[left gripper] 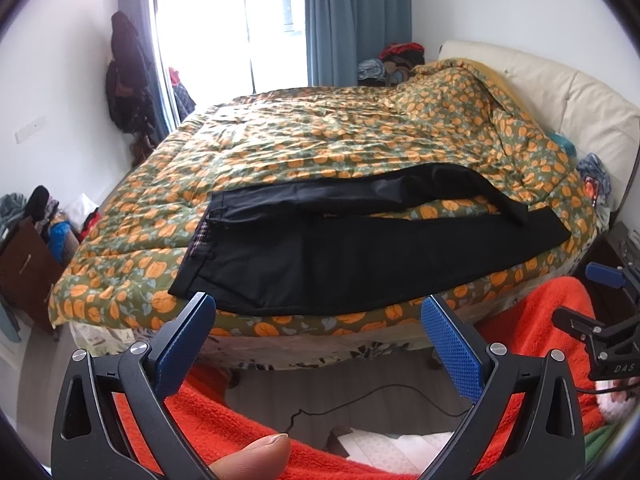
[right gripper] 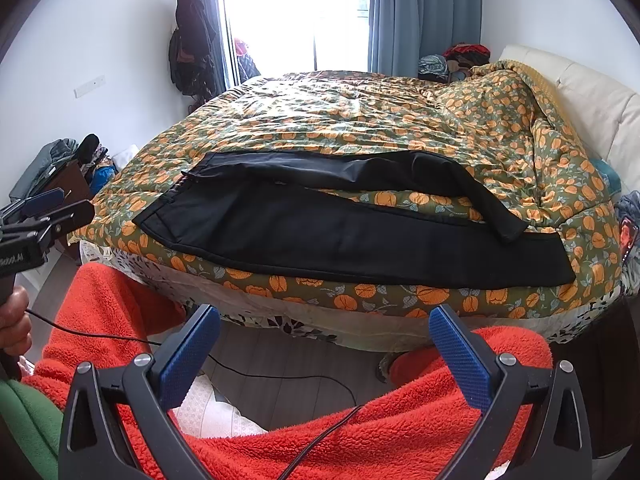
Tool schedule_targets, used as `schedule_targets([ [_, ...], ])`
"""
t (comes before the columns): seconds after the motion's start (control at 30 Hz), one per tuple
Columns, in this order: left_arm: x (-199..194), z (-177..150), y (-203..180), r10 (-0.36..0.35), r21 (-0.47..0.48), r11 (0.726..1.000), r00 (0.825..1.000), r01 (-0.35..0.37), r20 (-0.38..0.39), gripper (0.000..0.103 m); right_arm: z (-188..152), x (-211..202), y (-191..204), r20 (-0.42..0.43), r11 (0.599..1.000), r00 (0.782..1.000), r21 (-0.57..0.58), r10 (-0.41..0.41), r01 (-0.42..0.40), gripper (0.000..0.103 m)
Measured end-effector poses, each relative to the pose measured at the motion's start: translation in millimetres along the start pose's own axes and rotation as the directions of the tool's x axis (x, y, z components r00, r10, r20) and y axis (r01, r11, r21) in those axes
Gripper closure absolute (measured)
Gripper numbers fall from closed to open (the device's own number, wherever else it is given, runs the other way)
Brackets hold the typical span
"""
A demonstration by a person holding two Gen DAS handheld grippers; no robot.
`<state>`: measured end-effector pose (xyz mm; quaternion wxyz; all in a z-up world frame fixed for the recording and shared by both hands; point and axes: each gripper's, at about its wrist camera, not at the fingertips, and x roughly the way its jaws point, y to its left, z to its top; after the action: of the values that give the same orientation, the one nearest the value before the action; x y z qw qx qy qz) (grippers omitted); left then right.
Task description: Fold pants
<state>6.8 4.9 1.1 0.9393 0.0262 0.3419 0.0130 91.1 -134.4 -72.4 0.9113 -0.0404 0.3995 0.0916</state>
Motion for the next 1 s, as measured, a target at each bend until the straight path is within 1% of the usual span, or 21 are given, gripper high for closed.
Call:
schedule_targets([
  [1.0,-0.6,-2.8,-4.1,-0.002,0.014,1.000,1.000,0.003,-0.004,0.000,-1.4,3.2,-0.6,-0.011,1.000,1.000,0.008,0.008,-0.008,0.000],
])
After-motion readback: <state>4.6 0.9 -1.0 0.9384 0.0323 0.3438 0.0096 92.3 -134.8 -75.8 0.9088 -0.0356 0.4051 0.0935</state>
